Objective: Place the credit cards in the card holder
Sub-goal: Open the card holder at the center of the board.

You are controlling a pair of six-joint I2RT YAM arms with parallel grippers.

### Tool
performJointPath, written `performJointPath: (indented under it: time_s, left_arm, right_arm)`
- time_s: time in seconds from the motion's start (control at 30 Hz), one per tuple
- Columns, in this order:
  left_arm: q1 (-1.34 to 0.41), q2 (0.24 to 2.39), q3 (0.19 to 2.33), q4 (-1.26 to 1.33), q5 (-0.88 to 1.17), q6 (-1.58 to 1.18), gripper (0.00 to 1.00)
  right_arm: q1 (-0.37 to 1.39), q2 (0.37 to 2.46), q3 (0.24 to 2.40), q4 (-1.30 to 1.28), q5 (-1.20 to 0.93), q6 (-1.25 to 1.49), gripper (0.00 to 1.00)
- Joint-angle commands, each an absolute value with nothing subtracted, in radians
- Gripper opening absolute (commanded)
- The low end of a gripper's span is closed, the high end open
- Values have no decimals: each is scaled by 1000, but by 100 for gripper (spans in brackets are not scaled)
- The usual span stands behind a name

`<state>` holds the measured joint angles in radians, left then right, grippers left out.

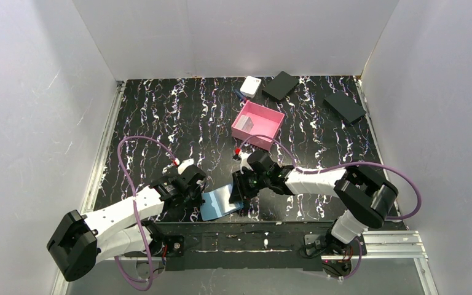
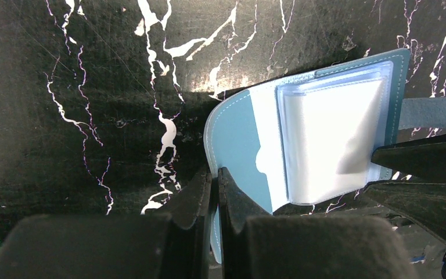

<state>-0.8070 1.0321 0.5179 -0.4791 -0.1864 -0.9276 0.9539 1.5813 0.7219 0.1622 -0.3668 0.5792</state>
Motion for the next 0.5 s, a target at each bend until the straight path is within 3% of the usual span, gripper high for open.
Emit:
performJointPath:
  time_s: [0.0,0.47]
  left_arm:
    - [-806,1015,503,-492,-193,-932,0]
    - [-806,1014,500,-479,-187,-937,0]
  right_arm:
    - [954,1601,716,225,-389,597,40]
    - [954,1618,674,409,-484,730,35]
